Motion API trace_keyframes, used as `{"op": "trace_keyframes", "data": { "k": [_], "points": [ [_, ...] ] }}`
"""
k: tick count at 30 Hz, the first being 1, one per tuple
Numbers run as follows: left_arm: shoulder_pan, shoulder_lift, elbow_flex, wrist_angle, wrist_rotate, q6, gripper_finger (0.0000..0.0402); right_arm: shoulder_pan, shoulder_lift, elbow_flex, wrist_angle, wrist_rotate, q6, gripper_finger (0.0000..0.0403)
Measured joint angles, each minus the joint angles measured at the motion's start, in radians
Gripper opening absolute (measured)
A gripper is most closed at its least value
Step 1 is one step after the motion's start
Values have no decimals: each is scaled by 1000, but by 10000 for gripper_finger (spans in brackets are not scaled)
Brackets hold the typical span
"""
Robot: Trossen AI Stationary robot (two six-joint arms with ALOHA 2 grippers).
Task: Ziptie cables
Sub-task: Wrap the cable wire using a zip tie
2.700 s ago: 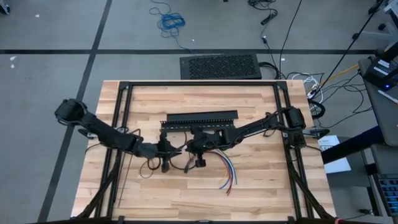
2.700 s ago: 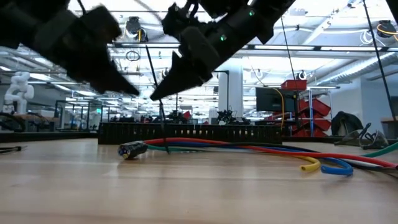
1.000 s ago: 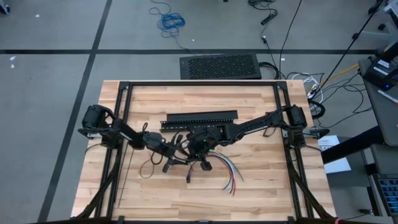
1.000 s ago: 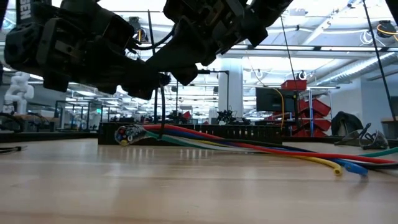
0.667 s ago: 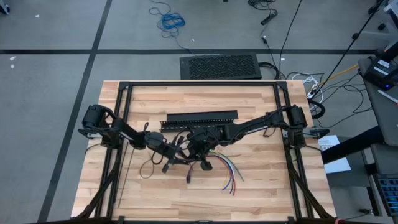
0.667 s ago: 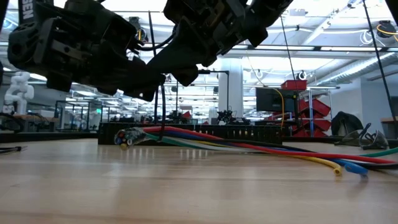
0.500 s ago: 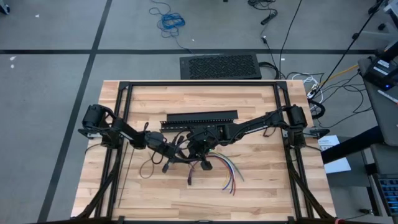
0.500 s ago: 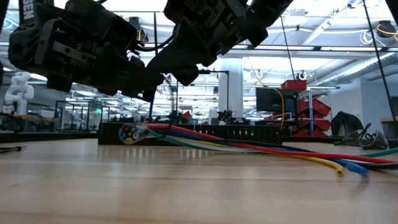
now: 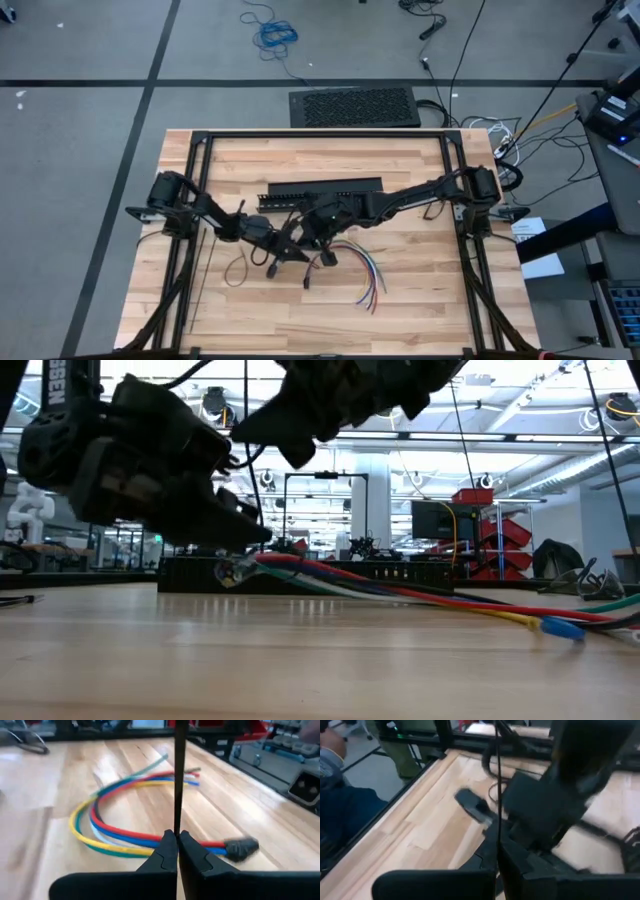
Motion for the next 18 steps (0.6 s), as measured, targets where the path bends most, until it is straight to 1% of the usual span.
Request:
{"op": "trace_keyframes", "data": {
  "k": [11,18],
  "points": [
    [-16,121,39,-4,11,7,0,2,-75,0,-56,121,-69,0],
    [-19,149,48,-5,37,7,0,3,-89,0,-77,150,-86,0]
  ]
}}
